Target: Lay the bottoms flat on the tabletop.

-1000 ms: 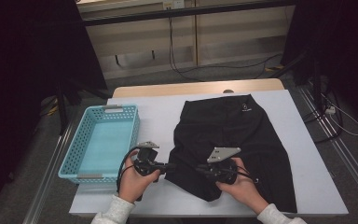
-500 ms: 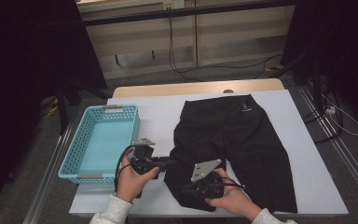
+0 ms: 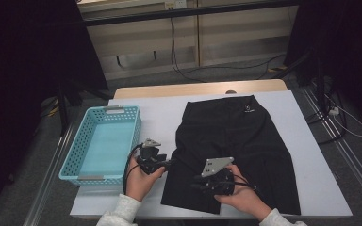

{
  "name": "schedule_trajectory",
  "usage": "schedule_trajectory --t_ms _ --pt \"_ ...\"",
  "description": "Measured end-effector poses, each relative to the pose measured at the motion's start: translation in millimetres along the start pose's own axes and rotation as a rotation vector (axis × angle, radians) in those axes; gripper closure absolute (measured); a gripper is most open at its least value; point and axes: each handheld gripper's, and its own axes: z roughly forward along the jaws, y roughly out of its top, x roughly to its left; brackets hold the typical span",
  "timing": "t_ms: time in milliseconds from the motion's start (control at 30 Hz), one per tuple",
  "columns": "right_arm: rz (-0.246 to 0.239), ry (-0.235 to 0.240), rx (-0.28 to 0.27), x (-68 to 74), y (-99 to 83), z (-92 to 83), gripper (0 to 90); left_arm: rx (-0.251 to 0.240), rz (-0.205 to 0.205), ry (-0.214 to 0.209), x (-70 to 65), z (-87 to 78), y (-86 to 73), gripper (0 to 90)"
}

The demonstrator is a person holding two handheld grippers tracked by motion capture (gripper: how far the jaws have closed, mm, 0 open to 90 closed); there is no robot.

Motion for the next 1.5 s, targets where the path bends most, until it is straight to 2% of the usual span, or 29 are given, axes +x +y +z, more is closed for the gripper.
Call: schedule_trajectory --t_ms 33,100,200,267,300,333,367,400,433,467,567,600,633,667,700,800,833,867,900,1100,1133,1233,1300,1333,1400,1467,1500 --pt "0.008 -0.012 -0.004 -2.2 -1.2 -1.8 62.8 0.007 0.014 0.014 0.5 1.9 -0.2 50.7" --pt "0.017 -0.024 -0.006 -5.4 -2.6 -5.1 60.9 0.005 0.011 0.02 1.1 4.4 -0.4 53.2" --pt "0.026 -0.058 -0.007 -9.2 -3.4 -7.3 59.3 0.009 0.01 0.023 0.9 5.0 -0.6 65.2" --pt "0.027 -0.057 0.001 -9.4 -4.7 -5.6 58.5 0.01 0.009 0.023 0.6 5.2 -0.7 67.1" --pt "0.028 -0.042 0.042 -9.0 -8.6 0.0 56.9 0.008 0.019 0.029 0.0 5.7 -1.0 69.2" --pt "0.028 -0.042 0.042 -9.0 -8.6 0.0 56.9 0.008 0.019 0.029 0.0 5.7 -1.0 72.9" --pt "0.019 -0.036 0.023 -7.6 -9.2 1.5 57.5 0.016 0.0 0.009 1.0 5.8 -1.2 78.7" --pt "0.019 -0.036 0.023 -7.6 -9.2 1.5 57.5 0.016 0.0 0.009 1.0 5.8 -1.2 79.4" --pt "0.005 -0.042 0.03 -6.5 -8.0 2.1 62.0 0.031 -0.019 -0.019 1.1 6.0 -1.0 82.0" --pt "0.005 -0.042 0.03 -6.5 -8.0 2.1 62.0 0.031 -0.019 -0.019 1.1 6.0 -1.0 84.7" --pt "0.012 -0.017 0.03 -5.6 -7.6 2.1 76.9 0.046 -0.037 -0.047 -2.4 6.9 -0.6 89.4" --pt "0.012 -0.017 0.03 -5.6 -7.6 2.1 76.9 0.046 -0.037 -0.047 -2.4 6.9 -0.6 89.7" --pt "0.012 -0.009 0.036 -5.3 -7.2 1.5 85.7 0.054 -0.065 -0.064 -2.0 6.5 -0.5 90.0" --pt "0.01 -0.006 0.041 -5.1 -7.4 1.2 86.8 0.054 -0.065 -0.064 -2.0 6.5 -0.5 90.0" --pt "0.012 -0.006 0.04 -4.8 -7.5 0.7 88.1 0.074 -0.071 -0.078 -0.9 4.8 -0.7 90.0" --pt "0.011 0.005 0.044 -5.1 -7.8 -1.0 89.4 0.077 -0.08 -0.078 -0.9 2.2 -0.3 90.0" --pt "0.026 0.026 0.049 -6.3 -8.4 -3.1 90.0 0.088 -0.091 -0.084 0.0 -0.1 -1.0 90.0" --pt "0.026 0.026 0.049 -6.3 -8.4 -3.1 90.0 0.088 -0.091 -0.084 0.0 -0.1 -1.0 90.0" --pt "0.029 0.054 0.059 -4.7 -9.4 -4.3 90.0 0.089 -0.094 -0.094 0.4 -3.0 -2.2 90.0" --pt "0.018 0.081 0.068 3.8 -10.8 -6.8 90.0 0.09 -0.097 -0.104 -2.5 -8.4 -2.6 90.0" --pt "0.018 0.081 0.068 3.8 -10.8 -6.8 90.0 0.09 -0.097 -0.104 -2.5 -8.4 -2.6 88.1" --pt "0.021 0.085 0.071 5.5 -10.5 -6.7 90.0 0.011 -0.103 -0.095 -2.0 -3.6 2.9 66.4" --pt "0.018 0.083 0.073 5.3 -10.2 -6.6 90.0 -0.005 -0.098 -0.093 -1.9 1.0 5.4 58.3" --pt "0.019 0.084 0.072 5.0 -10.2 -6.6 90.0 0.003 -0.103 -0.102 -2.5 3.1 6.4 57.0" --pt "0.021 0.082 0.072 4.3 -10.4 -6.7 90.0 0.005 -0.106 -0.113 -3.2 5.1 6.7 57.9" --pt "0.024 0.091 0.07 2.8 -11.0 -6.8 90.0 0.028 -0.092 -0.089 -4.8 9.7 6.1 68.5" --pt "0.027 0.088 0.068 2.9 -11.2 -7.1 90.0 0.038 -0.096 -0.082 -3.0 11.8 5.3 69.0"
